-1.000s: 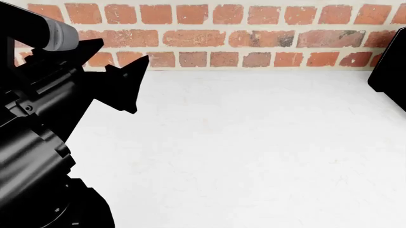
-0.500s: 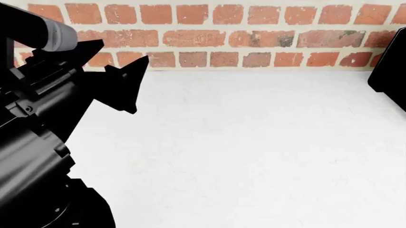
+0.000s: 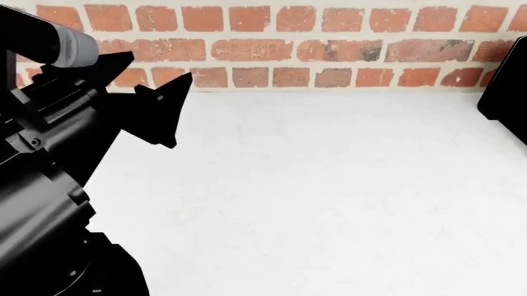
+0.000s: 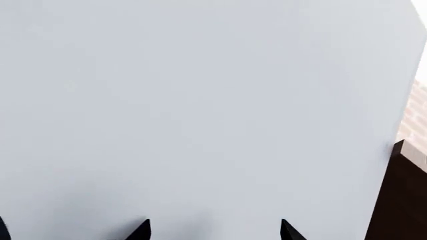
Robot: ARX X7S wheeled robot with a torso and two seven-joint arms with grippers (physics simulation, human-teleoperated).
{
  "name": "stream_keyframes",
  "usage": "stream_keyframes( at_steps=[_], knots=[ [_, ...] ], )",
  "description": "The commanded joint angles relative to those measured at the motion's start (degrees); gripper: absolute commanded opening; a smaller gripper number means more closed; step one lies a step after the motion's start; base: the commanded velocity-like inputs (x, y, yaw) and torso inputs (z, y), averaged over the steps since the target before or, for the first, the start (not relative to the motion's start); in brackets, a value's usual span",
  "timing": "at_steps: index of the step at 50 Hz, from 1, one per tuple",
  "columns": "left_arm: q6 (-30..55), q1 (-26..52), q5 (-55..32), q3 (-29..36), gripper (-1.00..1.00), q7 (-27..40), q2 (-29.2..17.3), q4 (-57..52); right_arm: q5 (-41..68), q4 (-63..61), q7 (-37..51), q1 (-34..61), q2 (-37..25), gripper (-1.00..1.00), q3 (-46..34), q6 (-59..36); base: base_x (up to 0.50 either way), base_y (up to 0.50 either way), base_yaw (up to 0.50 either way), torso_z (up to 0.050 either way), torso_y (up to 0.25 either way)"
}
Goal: Pick the grape, celery from the counter and place them in the cabinet. Then close the cabinet.
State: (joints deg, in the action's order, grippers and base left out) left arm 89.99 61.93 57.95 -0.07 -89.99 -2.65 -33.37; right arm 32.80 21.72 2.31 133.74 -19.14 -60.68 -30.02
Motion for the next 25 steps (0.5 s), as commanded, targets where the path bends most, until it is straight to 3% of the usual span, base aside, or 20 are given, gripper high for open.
stream_keyframes(
  at_steps=[1, 25],
  knots=[
    [0.0, 0.0, -0.1, -0.1, 1.0, 0.0, -0.1, 0.0, 4.2, 8.3, -5.5, -6.1, 1.6, 1.0, -12.9, -18.9, 0.01, 0.0, 0.0, 0.0, 0.0],
    [0.0, -0.2, -0.5, -0.4, 1.0, 0.0, -0.1, -0.4, -4.2, 19.2, -10.9, -9.4, 4.7, 1.0, -22.8, -15.6, 0.01, 0.0, 0.0, 0.0, 0.0]
  ],
)
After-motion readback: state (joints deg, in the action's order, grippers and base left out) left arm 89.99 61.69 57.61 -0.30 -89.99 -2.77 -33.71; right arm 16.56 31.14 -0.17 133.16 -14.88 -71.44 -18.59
